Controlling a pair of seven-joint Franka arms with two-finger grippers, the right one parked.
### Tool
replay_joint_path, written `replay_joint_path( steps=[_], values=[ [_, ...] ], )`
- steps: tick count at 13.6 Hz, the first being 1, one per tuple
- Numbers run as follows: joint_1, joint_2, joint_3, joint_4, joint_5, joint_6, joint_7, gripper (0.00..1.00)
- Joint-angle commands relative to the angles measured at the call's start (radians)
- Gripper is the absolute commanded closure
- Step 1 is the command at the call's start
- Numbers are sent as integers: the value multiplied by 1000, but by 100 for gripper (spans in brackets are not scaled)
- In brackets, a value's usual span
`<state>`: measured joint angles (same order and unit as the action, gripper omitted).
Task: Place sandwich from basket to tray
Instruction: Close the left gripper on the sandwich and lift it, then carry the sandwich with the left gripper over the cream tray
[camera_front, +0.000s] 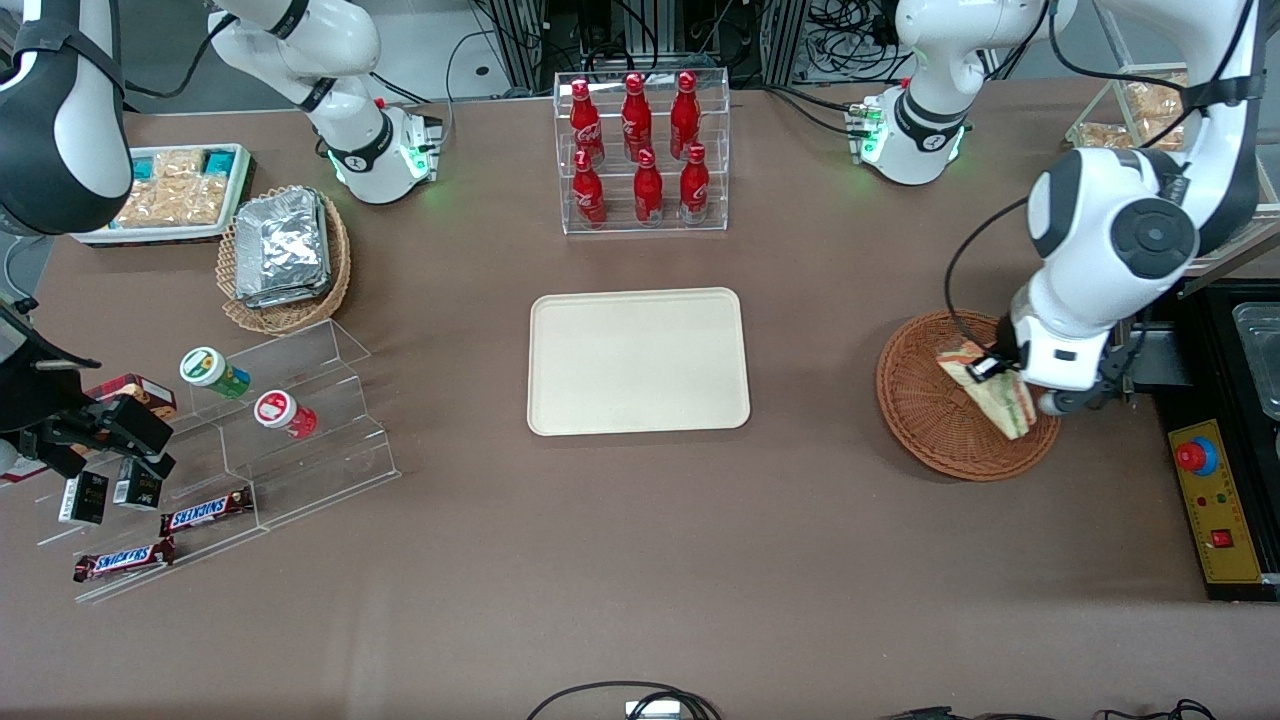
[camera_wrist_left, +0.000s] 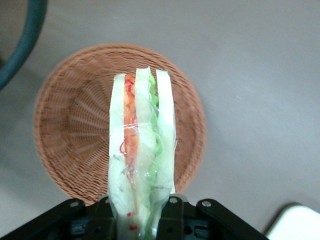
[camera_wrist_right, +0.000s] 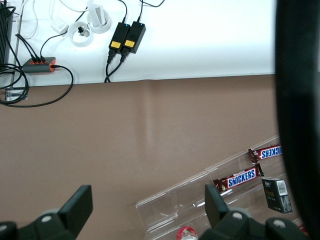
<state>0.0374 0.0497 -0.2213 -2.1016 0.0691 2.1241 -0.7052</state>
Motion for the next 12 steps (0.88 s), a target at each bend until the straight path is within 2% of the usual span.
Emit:
replay_joint_path(
  steps=[1,3,9,12],
  values=[
    [-10,54,-93,54,11,-18,7,100],
    [-10,71,-159,71,24,-16,7,100],
    [-10,137,-372,103,173,-13,-22,100],
    [-11,196,-450,124,205,-3,-34,100]
  ],
)
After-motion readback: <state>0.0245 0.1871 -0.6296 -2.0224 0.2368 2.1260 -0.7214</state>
